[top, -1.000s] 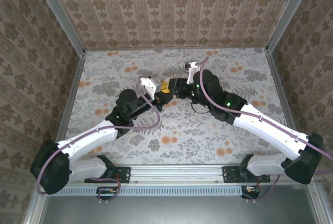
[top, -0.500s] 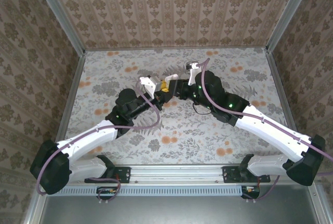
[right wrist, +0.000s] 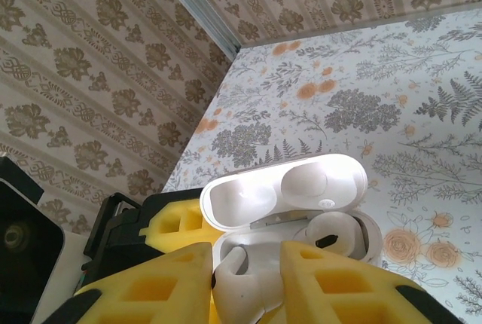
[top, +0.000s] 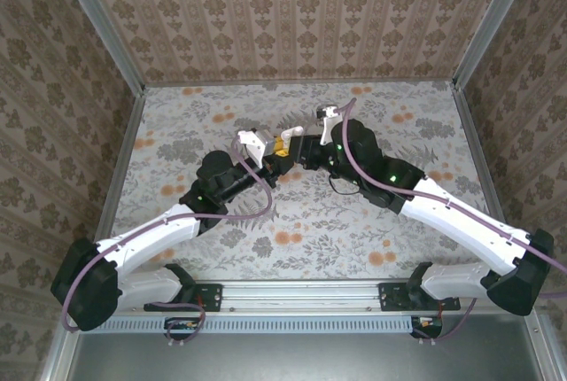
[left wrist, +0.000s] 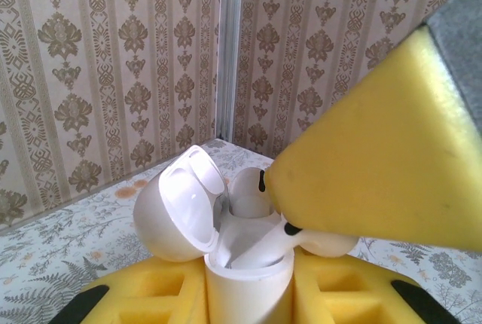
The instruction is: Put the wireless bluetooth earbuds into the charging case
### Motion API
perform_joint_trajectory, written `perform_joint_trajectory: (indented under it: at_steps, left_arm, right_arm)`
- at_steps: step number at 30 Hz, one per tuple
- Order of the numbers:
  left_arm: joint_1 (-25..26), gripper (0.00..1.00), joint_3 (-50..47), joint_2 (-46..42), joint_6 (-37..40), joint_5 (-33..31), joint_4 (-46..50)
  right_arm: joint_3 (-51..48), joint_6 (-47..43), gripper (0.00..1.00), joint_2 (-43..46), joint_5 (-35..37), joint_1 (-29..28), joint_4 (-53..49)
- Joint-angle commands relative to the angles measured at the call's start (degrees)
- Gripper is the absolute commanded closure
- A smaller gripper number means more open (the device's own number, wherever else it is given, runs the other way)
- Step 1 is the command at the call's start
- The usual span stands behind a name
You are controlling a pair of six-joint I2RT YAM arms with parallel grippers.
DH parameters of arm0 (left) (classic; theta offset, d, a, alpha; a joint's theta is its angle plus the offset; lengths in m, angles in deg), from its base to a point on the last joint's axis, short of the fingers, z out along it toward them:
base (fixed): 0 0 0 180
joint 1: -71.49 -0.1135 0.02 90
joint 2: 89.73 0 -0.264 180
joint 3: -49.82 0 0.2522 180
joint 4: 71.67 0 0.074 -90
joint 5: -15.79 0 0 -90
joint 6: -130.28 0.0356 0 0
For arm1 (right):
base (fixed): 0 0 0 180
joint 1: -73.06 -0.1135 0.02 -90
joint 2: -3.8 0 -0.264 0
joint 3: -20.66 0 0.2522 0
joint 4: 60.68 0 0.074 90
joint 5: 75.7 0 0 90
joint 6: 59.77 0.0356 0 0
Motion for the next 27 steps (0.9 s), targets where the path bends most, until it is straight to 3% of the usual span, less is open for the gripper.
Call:
perform_joint_trajectory:
  at_steps: [1, 9, 27]
  left_arm:
    - [0.38, 0.73, 1.72, -1.39, -0.69, 1.75, -2.34]
    - [0.37, 0.73, 1.37, -2.25, -0.41, 1.80, -1.61]
    - [0.34, 0.74, 1.03, -2.36, -0.14, 1.43, -1.81]
  right_arm:
    - [2.94, 0.12, 0.70, -1.26, 2.35, -0.25, -2.28]
    - [5.70, -0.67, 0.69, -3.39, 2.28, -0.29, -4.43]
    - [6.10, -0.72, 0.55, 1.06, 0.35, -0.18, -2.47]
